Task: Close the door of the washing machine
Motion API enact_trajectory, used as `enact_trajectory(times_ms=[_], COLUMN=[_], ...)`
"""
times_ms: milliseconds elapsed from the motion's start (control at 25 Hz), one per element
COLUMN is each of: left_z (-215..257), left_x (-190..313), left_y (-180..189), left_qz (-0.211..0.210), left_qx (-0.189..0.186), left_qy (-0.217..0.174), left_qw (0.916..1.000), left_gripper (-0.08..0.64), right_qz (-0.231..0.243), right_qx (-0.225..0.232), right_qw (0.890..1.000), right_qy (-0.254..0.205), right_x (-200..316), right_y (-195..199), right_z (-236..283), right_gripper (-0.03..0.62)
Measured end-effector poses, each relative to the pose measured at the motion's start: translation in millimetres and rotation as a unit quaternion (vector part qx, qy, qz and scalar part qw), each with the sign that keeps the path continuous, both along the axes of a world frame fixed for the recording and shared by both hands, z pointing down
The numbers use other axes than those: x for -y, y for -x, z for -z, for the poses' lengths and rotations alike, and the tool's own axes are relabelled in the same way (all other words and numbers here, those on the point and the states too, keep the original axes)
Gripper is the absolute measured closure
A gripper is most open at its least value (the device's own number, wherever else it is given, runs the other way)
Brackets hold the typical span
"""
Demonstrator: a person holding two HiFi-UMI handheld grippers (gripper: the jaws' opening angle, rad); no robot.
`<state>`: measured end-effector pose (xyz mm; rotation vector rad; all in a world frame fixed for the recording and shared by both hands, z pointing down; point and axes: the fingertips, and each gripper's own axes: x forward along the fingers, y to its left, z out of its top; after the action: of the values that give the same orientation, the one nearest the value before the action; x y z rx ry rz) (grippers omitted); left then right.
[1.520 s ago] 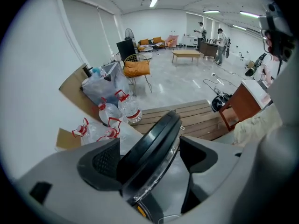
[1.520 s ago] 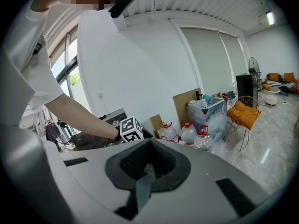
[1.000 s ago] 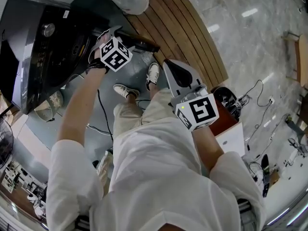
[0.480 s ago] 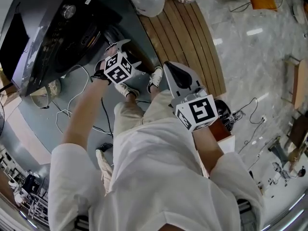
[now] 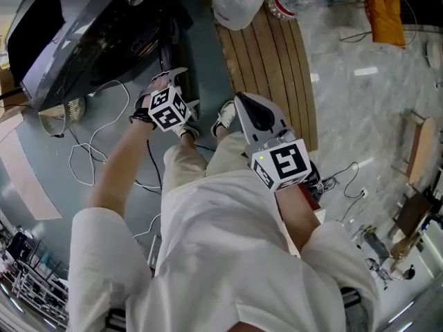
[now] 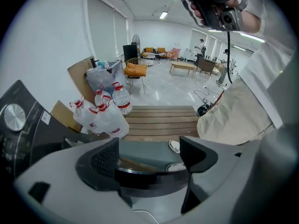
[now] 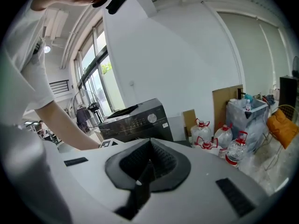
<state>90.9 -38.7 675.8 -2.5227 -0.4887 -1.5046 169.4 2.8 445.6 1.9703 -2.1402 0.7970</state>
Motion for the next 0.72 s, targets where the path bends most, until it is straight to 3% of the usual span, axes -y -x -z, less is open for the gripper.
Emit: enact_trajectory(times_ms=[120,240,360,480,600,720], left_z=[13,22,23,16,-2,-15], left_x=[14,41,73,108,130,146], left_y=[20,54,91,128,154,166], left_qz=[0.043,0.105,0.171,0.234,0.263,0.261], left_qx=[-0.023,-0.037,-0.042,-0.029,-0.007,0.004], left_qy=[0.003,-0.025,-0.055,-0.059,-0.032,-0.022], left_qw=[0.9988,0.9935,0.9829,0.9700,0.9643,0.9651], left_gripper=[0.167,0.167,0.167,0.167,0.167,0.167], right_qz=[0.011,0.021,0.039,0.055,0.070,0.081], right_qx=[-0.002,-0.004,-0.007,-0.009,-0.012,-0.015], right_qw=[1.000,1.000,0.999,0.998,0.997,0.996], right_qy=[0.005,0.010,0.013,0.016,0.023,0.030], right_x=[12,23,37,54,70,87], right_y=[15,32,52,74,94,112], right_z=[3,4,8,9,8,8], right_gripper=[0.594,0.594,0.594,0.594,0.594,0.594])
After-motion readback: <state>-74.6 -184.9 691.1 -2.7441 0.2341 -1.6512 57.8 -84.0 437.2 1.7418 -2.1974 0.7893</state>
